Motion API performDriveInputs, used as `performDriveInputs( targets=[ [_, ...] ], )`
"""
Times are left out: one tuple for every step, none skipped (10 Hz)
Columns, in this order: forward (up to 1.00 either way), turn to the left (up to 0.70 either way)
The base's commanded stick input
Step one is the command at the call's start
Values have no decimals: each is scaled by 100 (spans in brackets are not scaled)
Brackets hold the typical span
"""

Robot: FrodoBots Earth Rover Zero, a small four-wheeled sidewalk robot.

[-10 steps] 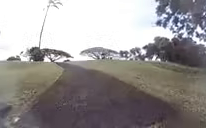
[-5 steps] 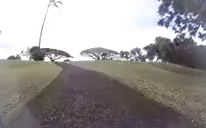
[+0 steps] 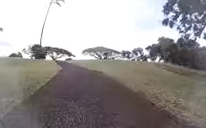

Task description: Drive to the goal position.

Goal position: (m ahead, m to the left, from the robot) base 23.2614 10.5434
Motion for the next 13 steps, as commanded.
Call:
performDriveInputs(
  targets=[
    [85, 0],
    [85, 0],
    [85, 0],
    [85, 0],
    [85, 25],
    [85, 34],
    [85, 34],
    [85, 32],
    [85, 18],
    [85, 3],
    [85, 0],
    [85, 0],
    [85, 0]
  ],
)
